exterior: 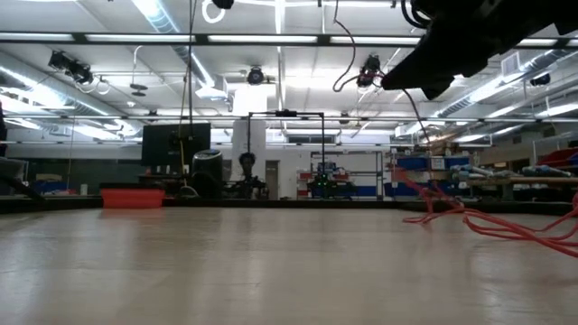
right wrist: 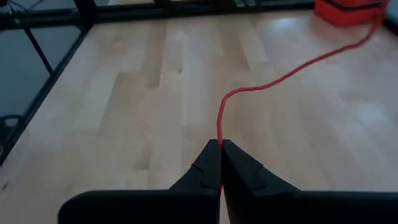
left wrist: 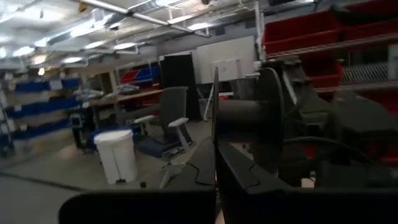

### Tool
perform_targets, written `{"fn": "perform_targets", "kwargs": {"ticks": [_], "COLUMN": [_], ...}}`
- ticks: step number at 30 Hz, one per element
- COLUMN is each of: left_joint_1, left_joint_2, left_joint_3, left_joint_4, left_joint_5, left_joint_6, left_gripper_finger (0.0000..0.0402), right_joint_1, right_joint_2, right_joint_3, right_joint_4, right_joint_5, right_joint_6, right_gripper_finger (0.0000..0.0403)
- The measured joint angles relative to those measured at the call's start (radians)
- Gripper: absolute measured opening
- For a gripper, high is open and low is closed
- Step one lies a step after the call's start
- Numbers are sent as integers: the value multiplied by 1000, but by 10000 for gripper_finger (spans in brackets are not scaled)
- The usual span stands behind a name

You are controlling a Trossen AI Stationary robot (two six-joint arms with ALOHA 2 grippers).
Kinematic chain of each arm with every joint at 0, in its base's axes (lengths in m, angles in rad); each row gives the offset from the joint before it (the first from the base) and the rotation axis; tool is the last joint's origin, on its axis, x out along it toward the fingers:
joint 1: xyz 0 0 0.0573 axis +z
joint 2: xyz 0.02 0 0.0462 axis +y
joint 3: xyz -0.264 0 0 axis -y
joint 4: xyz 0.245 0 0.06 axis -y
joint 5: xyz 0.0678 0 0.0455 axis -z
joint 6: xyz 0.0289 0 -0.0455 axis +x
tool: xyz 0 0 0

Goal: Coil cords
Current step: Coil the red wire onto the spool

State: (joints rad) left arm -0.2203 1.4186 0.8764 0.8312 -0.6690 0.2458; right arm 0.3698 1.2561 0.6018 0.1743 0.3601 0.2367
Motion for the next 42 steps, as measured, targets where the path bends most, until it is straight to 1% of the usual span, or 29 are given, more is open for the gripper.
{"fn": "perform_targets", "kwargs": {"ticks": [3, 4, 8, 10, 13, 18, 23, 26, 29, 32, 36, 40, 42], "left_joint_1": [16, 20, 46, 62, 84, 107, 116, 116, 116, 116, 116, 116, 114], "left_joint_2": [9, 12, 30, 41, 51, 54, 54, 54, 54, 54, 54, 54, 54], "left_joint_3": [0, 0, 0, 0, 0, 0, 0, 0, 0, 0, 0, 0, 0], "left_joint_4": [-14, -33, -116, -156, -218, -328, -401, -452, -473, -481, -508, -525, -525], "left_joint_5": [-34, -60, -177, -218, -237, -278, -305, -308, -336, -351, -350, -349, -349], "left_joint_6": [-68, -75, -82, -79, -34, 72, 146, 182, 198, 199, 220, 244, 244], "left_gripper_finger": [3, 3, 3, 3, 3, 3, 3, 3, 3, 3, 3, 3, 3], "right_joint_1": [-3, -4, -13, -20, -26, -25, -16, 2, 24, 50, 90, 139, 168], "right_joint_2": [26, 37, 84, 108, 138, 150, 128, 100, 66, 28, -27, -90, -124], "right_joint_3": [0, 0, 20, 43, 82, 132, 154, 167, 179, 192, 203, 206, 206], "right_joint_4": [41, 46, 63, 63, 46, -20, -27, -30, -30, -30, -27, -28, -35], "right_joint_5": [2, -5, -62, -108, -175, -225, -231, -234, -241, -240, -195, -99, -19], "right_joint_6": [-4, -5, -5, -11, -29, -31, -48, -64, -85, -114, -151, -182, -197], "right_gripper_finger": [1, 1, 1, 0, 0, 0, 0, 1, 1, 1, 1, 1, 1]}}
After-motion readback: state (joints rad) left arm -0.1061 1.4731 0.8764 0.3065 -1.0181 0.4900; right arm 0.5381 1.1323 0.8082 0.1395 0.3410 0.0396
